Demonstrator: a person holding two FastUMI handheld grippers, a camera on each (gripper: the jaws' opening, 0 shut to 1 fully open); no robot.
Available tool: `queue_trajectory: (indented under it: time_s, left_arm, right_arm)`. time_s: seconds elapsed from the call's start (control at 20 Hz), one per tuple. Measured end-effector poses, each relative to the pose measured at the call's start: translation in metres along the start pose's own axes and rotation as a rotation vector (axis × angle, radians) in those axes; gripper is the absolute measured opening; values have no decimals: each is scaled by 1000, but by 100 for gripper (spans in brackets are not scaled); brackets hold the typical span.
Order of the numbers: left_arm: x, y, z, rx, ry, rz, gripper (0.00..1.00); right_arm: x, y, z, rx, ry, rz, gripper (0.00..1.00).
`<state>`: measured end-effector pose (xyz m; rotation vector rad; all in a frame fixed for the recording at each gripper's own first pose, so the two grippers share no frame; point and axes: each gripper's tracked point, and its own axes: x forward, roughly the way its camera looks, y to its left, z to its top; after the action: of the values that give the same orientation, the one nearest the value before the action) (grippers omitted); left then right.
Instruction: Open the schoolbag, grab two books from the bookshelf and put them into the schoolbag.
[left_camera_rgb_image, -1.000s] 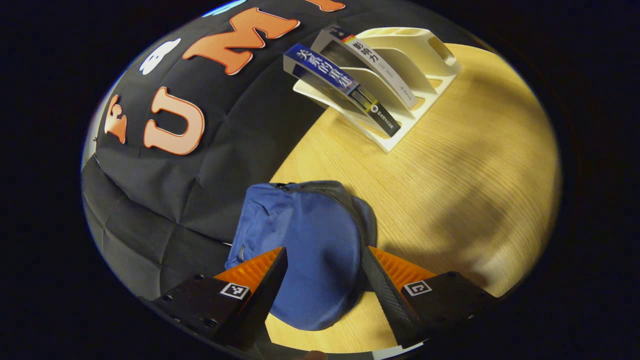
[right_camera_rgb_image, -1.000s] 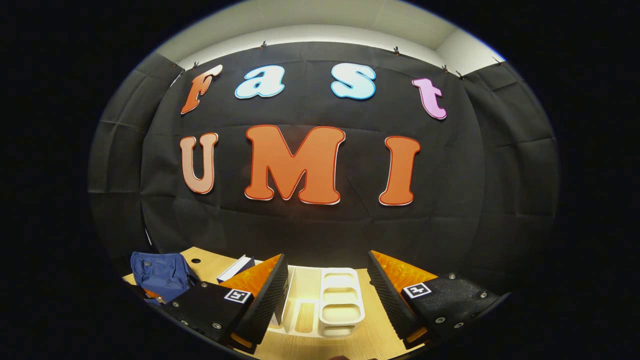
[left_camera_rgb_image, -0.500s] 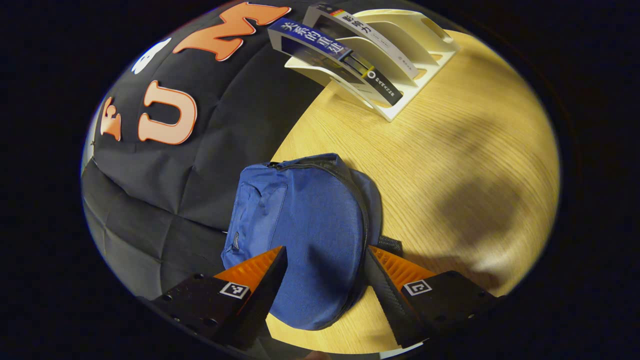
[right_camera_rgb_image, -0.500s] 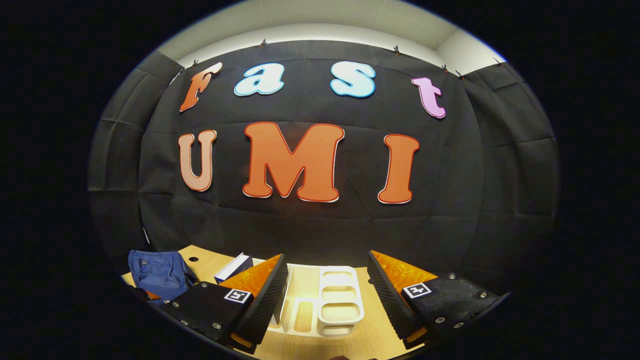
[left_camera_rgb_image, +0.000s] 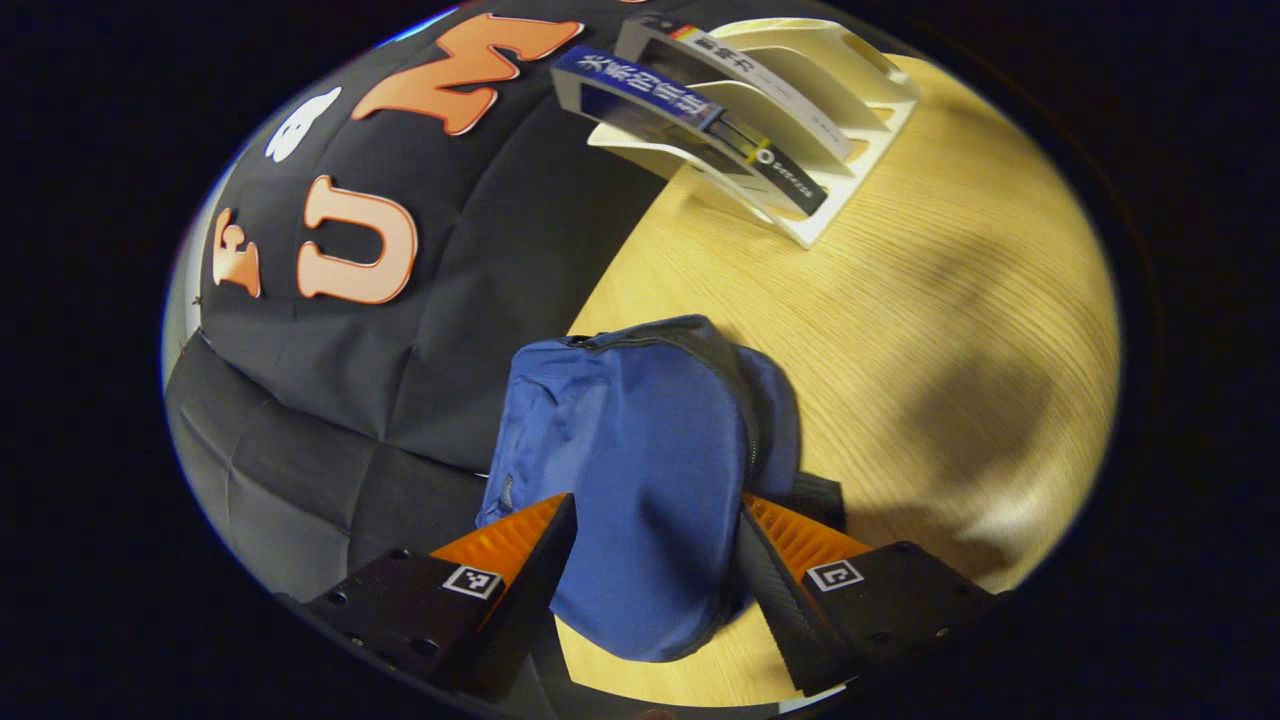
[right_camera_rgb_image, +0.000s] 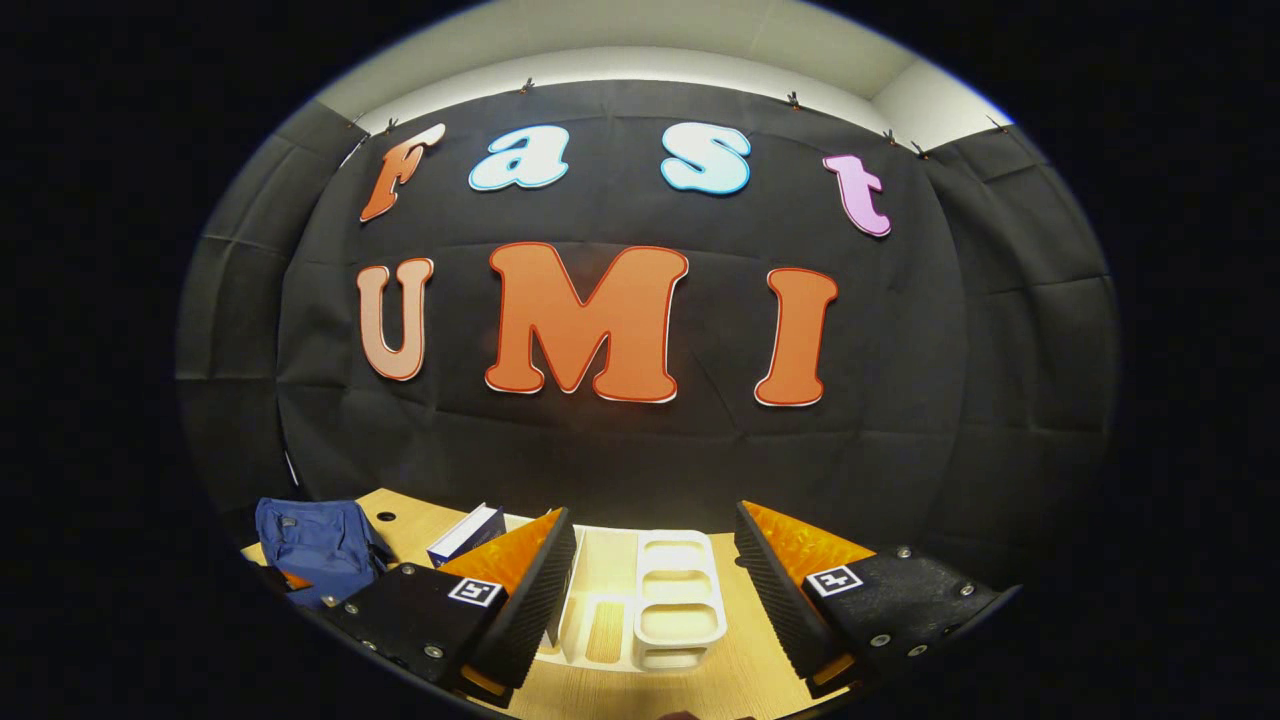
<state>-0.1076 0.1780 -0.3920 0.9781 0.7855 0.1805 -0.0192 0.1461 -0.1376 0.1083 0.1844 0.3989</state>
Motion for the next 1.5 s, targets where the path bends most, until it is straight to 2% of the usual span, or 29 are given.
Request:
queue_trajectory:
  time_s: [0.05,0.15,0.2,0.25,0.4,0.45,0.65,0.85,1.0,1.2,1.25,1.35,1.5]
  left_arm:
    - [1,4,0,-13,0,1,94]
    - [5,5,0,-1,12,-6,90]
    - [6,8,4,3,5,-1,82]
    - [6,10,9,0,-3,-4,64]
    - [6,19,11,-48,13,-35,27]
    - [8,23,11,-72,26,-42,9]
    - [5,46,21,-148,28,-84,7]
    - [-1,77,38,-207,-2,-151,5]
    - [2,101,44,-271,-12,-232,5]
    - [3,141,55,-349,-26,-271,4]
    - [5,150,58,-362,-32,-282,4]
    - [8,172,65,-392,-38,-288,4]
    - [14,204,70,-423,-52,-286,4]
  right_arm:
    - [0,1,0,-1,-1,2,94]
    - [1,4,1,-2,-3,12,94]
    - [0,5,2,-4,-5,15,94]
    - [0,6,3,-6,-9,16,94]
    - [2,12,5,-6,-9,33,94]
    - [2,16,4,-8,-5,43,94]
    - [8,41,2,-25,28,113,94]
    - [18,87,-2,-7,92,255,94]
    - [33,115,-9,-18,154,320,94]
    - [52,155,-23,-45,263,393,94]
    - [57,164,-27,-53,291,403,94]
    - [73,174,-41,-80,367,377,94]
    - [90,187,-65,-95,524,353,95]
